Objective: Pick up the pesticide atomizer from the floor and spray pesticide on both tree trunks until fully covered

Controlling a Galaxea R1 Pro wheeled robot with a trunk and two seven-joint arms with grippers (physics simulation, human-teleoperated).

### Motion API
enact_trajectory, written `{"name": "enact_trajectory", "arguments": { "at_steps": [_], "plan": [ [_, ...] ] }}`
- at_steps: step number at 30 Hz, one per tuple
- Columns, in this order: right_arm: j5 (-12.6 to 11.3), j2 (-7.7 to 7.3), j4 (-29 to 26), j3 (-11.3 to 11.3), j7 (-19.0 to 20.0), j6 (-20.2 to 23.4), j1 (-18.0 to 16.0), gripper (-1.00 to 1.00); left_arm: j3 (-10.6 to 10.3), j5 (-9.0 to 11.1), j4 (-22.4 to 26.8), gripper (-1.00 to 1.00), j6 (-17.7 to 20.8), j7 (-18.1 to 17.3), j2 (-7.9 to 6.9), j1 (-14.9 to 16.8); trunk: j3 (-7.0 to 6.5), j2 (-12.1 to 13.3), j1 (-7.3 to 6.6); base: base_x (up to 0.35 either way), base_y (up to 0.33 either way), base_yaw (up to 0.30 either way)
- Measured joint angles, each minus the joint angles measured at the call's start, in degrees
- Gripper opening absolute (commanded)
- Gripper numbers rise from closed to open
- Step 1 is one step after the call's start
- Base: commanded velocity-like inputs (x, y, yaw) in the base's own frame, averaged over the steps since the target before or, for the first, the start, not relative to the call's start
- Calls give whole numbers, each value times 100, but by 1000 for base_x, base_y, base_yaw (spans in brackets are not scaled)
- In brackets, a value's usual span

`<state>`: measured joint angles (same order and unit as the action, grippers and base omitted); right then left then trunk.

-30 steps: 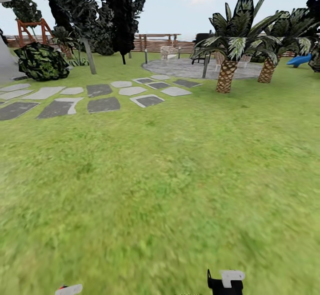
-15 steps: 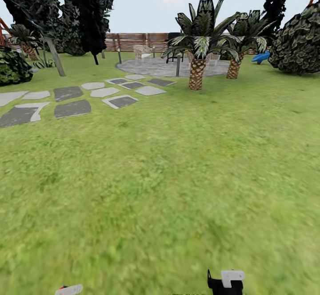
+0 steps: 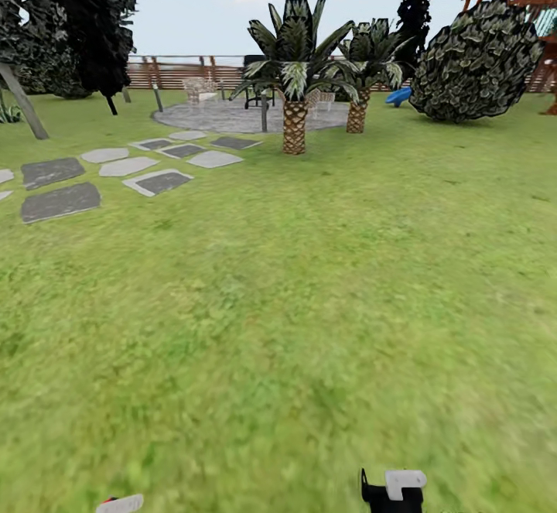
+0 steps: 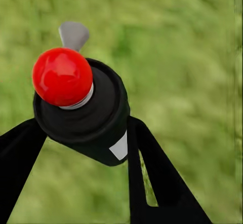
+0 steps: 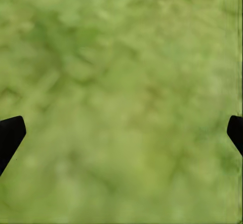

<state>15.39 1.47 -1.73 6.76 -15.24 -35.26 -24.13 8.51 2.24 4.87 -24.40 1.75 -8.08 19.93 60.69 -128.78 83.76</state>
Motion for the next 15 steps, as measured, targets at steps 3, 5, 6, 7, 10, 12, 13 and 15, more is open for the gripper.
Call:
{"name": "enact_trajectory", "arguments": {
  "at_steps": [3, 5, 6, 7, 10, 12, 13, 15],
  "plan": [
    [0, 0, 0, 0, 1, 0, 0, 100, 0, 0, 0, -100, 0, 0, 0, 0, 4, 0, 0, 200, -255, -300],
    [0, 0, 0, 0, 2, -1, 0, 100, 0, 0, 0, -100, 0, 0, -1, 2, 6, 0, 0, 215, -251, -300],
    [0, 0, 0, 0, 2, 1, 0, 100, 0, 0, 0, -100, 0, 0, -1, 1, 6, 0, 0, 220, -248, -300],
    [0, 0, 0, 0, 2, 0, 0, 100, 0, 0, 0, -100, 0, 0, -2, 2, 6, 0, 0, 223, -245, -300],
    [0, 0, 0, 0, 2, 0, 0, 100, -1, 0, 0, -100, 0, 0, -1, 3, 7, 0, -1, 227, -242, -300],
    [0, 0, 0, 0, 2, 0, 0, 100, 0, 0, 0, -100, 0, 0, 0, 2, 7, 0, -1, 229, -240, -300],
    [0, 0, 0, 0, 2, -1, 0, 100, 0, 0, 0, -100, 0, 0, 0, 3, 7, 0, -1, 230, -239, -300],
    [0, 0, 0, 0, 2, -2, 0, 100, 0, 0, 0, -100, 0, 0, 0, 1, 7, 0, -1, 230, -239, -300]
  ]
}}
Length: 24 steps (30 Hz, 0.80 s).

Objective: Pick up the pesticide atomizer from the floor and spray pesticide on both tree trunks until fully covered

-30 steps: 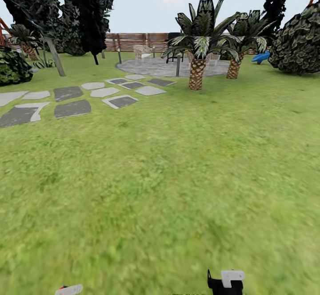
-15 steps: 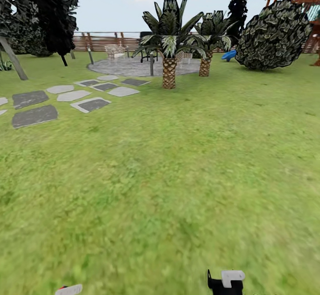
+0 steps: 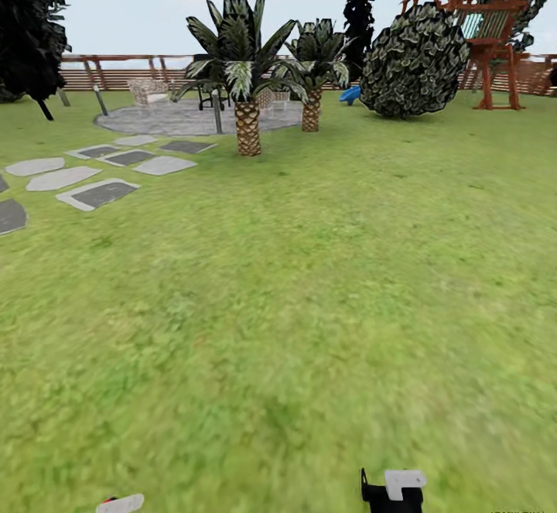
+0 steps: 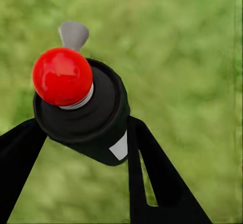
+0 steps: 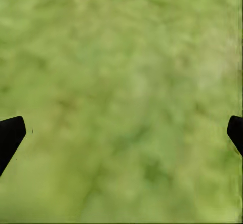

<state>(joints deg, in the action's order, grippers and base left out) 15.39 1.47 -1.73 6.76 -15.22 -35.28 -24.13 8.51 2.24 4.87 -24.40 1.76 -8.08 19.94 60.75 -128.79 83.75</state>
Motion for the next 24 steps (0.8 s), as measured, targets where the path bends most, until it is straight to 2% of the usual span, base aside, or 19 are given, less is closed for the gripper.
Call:
{"name": "enact_trajectory", "arguments": {
  "at_steps": [24],
  "plan": [
    [0, 0, 0, 0, -1, 4, 0, 100, 7, 4, 0, -100, 0, 0, -12, -1, 0, 0, 0, 238, -232, -300]
  ]
}}
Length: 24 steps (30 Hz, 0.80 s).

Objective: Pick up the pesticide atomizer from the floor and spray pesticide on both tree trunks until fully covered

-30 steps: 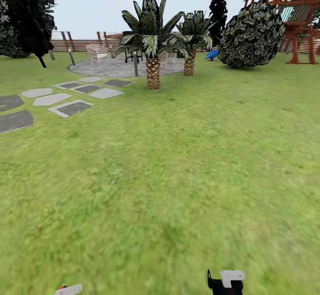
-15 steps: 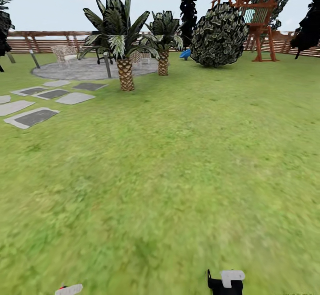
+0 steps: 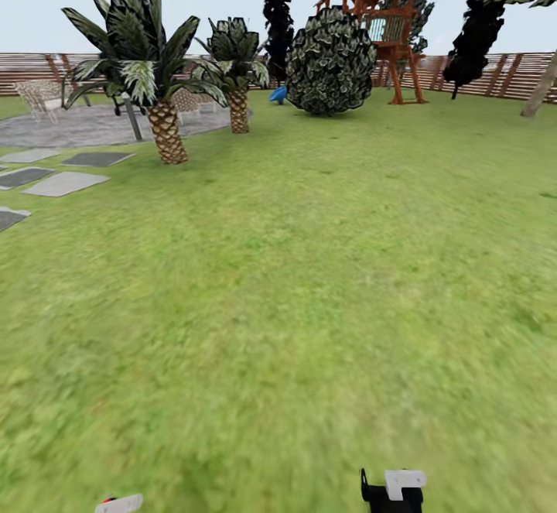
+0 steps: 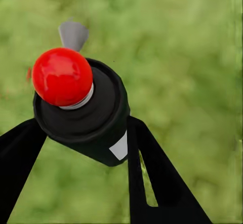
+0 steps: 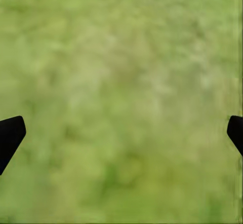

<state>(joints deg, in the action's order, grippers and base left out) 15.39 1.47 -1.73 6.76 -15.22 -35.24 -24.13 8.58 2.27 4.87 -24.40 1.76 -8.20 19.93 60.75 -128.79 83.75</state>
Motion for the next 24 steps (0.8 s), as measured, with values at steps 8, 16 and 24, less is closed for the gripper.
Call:
{"name": "enact_trajectory", "arguments": {
  "at_steps": [8, 16, 24],
  "plan": [
    [0, 0, 0, 0, 1, -3, 0, 100, -2, 3, 0, -100, 0, 0, -5, 0, 0, 0, 0, 258, -228, -300],
    [0, -2, -1, 0, 3, -2, 0, 100, 6, 7, 0, -100, -2, 8, -6, 0, 0, 0, 2, 159, -116, -300],
    [0, 0, -1, 0, 3, -2, 0, 100, -6, 19, 15, -100, -2, 2, 38, 0, 0, 0, 3, 6, -1, -300]
  ]
}}
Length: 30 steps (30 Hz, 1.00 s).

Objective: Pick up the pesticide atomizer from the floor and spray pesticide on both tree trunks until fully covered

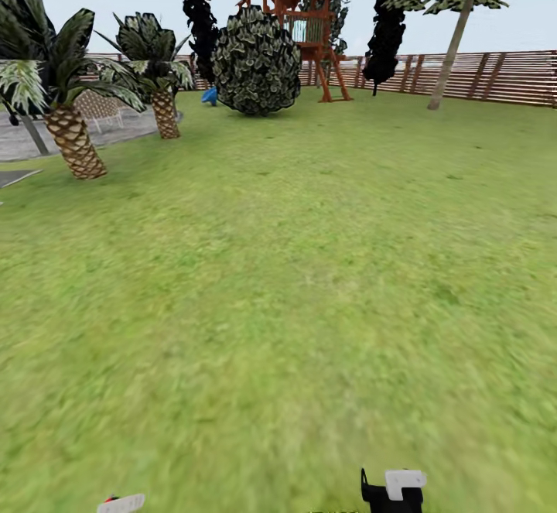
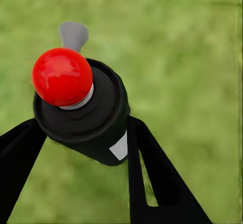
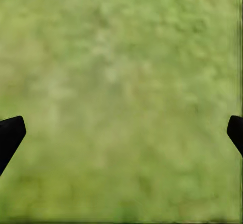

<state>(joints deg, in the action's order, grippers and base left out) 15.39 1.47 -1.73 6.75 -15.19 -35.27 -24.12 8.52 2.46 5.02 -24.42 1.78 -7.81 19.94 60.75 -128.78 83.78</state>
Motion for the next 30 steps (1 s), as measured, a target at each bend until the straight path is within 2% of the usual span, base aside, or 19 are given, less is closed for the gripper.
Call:
{"name": "enact_trajectory", "arguments": {
  "at_steps": [11, 30],
  "plan": [
    [0, 0, 0, 1, 0, 3, 0, 100, 2, -6, 4, -100, 9, 0, 17, 0, 0, 0, -4, 294, -8, -300],
    [0, 0, 0, 1, -1, 1, 0, 100, 8, -6, -6, -100, 9, -1, 8, 0, 0, 0, -3, 307, -100, -300]
  ]
}}
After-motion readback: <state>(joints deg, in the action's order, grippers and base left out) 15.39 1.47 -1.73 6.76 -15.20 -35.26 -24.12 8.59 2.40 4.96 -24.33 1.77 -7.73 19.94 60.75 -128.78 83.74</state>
